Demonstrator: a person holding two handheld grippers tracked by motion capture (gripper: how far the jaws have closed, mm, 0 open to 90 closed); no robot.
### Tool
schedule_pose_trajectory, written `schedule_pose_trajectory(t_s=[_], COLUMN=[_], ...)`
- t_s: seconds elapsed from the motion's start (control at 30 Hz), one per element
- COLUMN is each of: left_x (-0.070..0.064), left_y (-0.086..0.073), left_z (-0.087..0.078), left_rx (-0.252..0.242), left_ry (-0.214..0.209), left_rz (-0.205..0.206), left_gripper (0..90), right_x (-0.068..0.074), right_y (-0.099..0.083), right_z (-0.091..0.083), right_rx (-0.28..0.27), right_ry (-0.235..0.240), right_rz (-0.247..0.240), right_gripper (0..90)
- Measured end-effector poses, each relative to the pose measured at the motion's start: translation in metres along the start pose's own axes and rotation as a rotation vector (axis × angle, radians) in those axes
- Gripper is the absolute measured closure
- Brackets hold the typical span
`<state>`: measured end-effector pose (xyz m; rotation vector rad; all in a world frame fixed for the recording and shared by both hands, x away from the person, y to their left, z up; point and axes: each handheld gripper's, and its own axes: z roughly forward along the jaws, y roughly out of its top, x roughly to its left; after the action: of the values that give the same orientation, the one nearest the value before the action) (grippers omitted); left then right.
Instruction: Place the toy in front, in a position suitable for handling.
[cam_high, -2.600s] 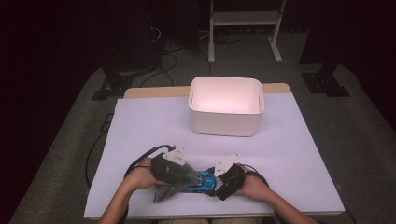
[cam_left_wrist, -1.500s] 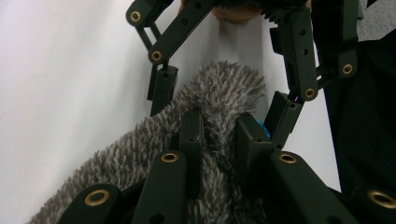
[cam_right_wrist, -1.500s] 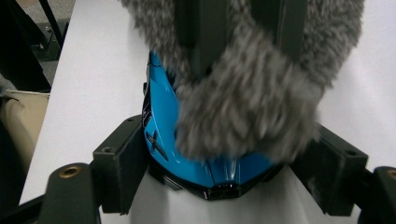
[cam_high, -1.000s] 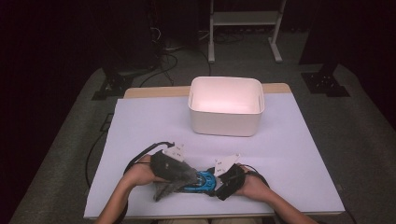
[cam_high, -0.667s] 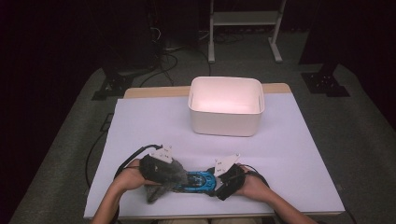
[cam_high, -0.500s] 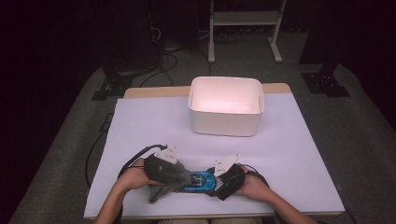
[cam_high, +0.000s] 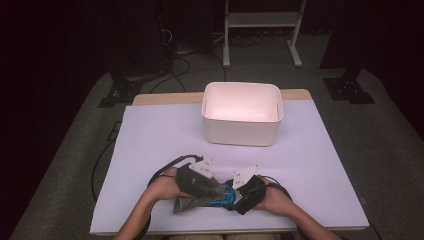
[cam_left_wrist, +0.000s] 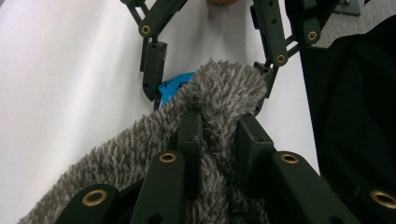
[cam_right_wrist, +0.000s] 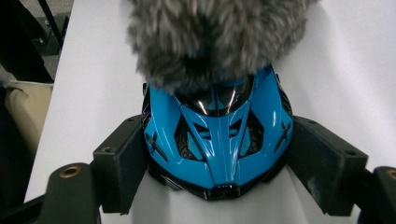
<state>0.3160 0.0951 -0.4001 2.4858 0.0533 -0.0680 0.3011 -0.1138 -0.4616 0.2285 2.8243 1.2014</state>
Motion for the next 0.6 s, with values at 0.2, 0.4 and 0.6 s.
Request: schedule_pose_trajectory(t_s=[0.2,0.4,0.6], left_x=[0.003,0.003,0.004], left_y=[-0.011,-0.028,-0.030], left_z=[-0.014,-0.018,-0.016], left_rx=[0.012,0.008,-0.008], left_ry=[0.055,0.055,0.039], left_rz=[-0.040,-0.089,-0.101], left_gripper=[73.5,73.3,73.4], right_x=[-0.001,-0.002,-0.002], right_y=[-0.004,-0.005,-0.003], right_z=[-0.005,-0.006,-0.006], right_rx=[0.005,0.009,0.022], right_ry=[-0.002,0.005,0.006], right_rz=[-0.001,-0.006,0.002], right_gripper=[22.5,22.4,22.2])
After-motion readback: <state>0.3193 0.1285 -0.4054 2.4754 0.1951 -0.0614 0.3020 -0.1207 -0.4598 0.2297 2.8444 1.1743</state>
